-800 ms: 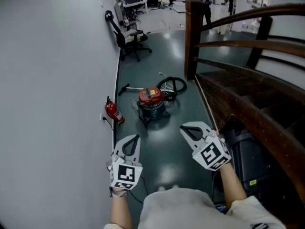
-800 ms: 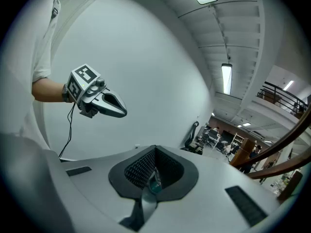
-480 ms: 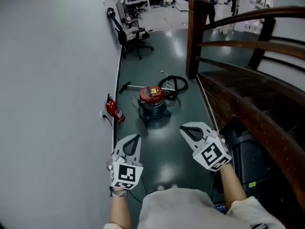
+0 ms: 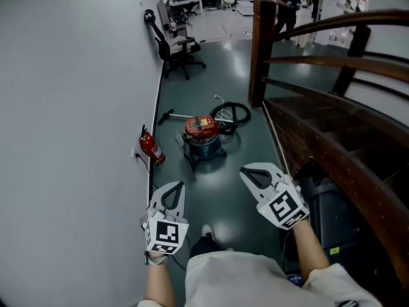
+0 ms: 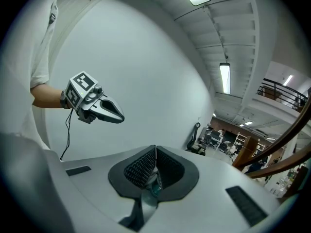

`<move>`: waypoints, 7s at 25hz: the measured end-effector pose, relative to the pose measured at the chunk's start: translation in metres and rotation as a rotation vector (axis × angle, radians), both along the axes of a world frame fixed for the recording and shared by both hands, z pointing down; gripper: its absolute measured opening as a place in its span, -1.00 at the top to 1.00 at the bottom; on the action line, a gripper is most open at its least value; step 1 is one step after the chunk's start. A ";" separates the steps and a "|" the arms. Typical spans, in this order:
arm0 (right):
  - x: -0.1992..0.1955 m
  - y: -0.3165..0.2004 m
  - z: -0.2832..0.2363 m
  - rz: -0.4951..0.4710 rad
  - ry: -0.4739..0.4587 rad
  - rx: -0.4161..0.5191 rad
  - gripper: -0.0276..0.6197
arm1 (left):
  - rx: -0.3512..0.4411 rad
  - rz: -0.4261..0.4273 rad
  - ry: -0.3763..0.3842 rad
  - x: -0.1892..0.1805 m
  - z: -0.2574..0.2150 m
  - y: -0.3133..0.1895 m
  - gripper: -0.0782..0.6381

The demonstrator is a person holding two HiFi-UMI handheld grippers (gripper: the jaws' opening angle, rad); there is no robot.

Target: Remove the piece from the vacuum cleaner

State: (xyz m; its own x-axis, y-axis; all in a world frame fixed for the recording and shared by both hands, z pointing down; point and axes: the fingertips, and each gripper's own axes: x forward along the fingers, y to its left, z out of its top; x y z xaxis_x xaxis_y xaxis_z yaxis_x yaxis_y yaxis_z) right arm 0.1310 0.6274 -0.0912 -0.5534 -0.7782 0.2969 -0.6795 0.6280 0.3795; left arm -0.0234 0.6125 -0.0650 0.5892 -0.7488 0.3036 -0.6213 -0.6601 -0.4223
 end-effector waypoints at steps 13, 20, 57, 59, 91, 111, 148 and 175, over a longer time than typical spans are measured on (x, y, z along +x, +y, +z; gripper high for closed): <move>-0.009 -0.073 0.007 -0.034 0.053 0.022 0.82 | 0.041 -0.004 0.031 -0.009 0.002 -0.082 0.79; -0.020 -0.159 0.002 -0.021 0.027 0.029 0.83 | 0.039 -0.008 0.027 -0.022 0.006 -0.164 0.79; -0.058 -0.461 0.046 0.048 0.015 -0.100 0.82 | -0.094 0.014 0.000 -0.065 0.061 -0.463 0.79; -0.058 -0.467 0.048 0.060 0.007 -0.103 0.82 | -0.095 0.017 -0.010 -0.067 0.064 -0.470 0.79; -0.058 -0.632 0.149 -0.131 0.072 -0.209 0.82 | -0.172 -0.199 -0.027 -0.066 0.156 -0.591 0.79; -0.072 -0.691 0.275 -0.150 -0.032 -0.339 0.82 | -0.329 -0.322 0.033 -0.067 0.289 -0.638 0.79; -0.053 -0.713 0.561 -0.044 -0.051 -0.621 0.82 | -0.665 -0.407 0.113 -0.047 0.575 -0.652 0.79; -0.051 -0.723 0.646 -0.041 -0.081 -0.785 0.40 | -0.796 -0.541 0.074 -0.058 0.668 -0.667 0.50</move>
State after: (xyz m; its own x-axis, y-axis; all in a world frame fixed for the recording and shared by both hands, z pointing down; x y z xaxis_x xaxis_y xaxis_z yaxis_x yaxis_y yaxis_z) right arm 0.0800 -0.0952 0.5546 -0.6206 -0.3362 0.7084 -0.6566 0.7166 -0.2352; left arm -0.0809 -0.0542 0.6027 0.2633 -0.5152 0.8156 -0.9324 -0.3528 0.0782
